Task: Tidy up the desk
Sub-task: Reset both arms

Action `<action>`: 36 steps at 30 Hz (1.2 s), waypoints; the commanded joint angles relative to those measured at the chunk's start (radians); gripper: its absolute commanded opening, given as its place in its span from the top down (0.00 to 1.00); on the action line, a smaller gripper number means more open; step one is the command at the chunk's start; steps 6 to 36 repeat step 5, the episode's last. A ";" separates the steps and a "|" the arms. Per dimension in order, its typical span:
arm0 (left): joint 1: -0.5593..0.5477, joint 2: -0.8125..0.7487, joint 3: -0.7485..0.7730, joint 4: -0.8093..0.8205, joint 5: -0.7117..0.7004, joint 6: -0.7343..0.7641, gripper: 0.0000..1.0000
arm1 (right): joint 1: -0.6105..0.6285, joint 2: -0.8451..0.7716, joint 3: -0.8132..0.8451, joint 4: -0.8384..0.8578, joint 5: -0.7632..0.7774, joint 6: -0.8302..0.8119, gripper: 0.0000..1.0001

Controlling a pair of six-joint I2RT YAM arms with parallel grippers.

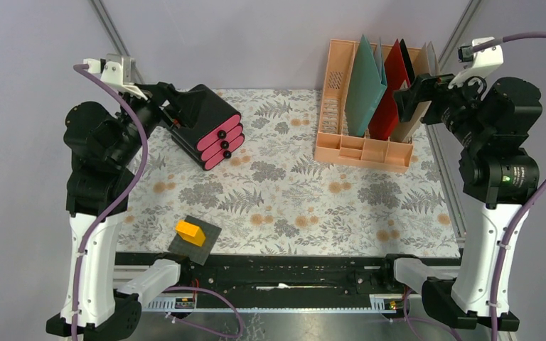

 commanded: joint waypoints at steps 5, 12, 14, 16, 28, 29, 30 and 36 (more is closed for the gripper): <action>0.004 -0.036 -0.003 0.002 0.015 0.000 0.01 | 0.008 -0.024 -0.007 0.013 -0.038 -0.047 0.00; 0.004 -0.036 -0.003 0.002 0.015 0.000 0.01 | 0.008 -0.024 -0.007 0.013 -0.038 -0.047 0.00; 0.004 -0.036 -0.003 0.002 0.015 0.000 0.01 | 0.008 -0.024 -0.007 0.013 -0.038 -0.047 0.00; 0.004 -0.036 -0.003 0.002 0.015 0.000 0.01 | 0.008 -0.024 -0.007 0.013 -0.038 -0.047 0.00; 0.004 -0.036 -0.003 0.002 0.015 0.000 0.01 | 0.008 -0.024 -0.007 0.013 -0.038 -0.047 0.00; 0.004 -0.036 -0.003 0.002 0.015 0.000 0.01 | 0.008 -0.024 -0.007 0.013 -0.038 -0.047 0.00; 0.004 -0.036 -0.003 0.002 0.015 0.000 0.01 | 0.008 -0.024 -0.007 0.013 -0.038 -0.047 0.00; 0.004 -0.036 -0.003 0.002 0.015 0.000 0.01 | 0.008 -0.024 -0.007 0.013 -0.038 -0.047 0.00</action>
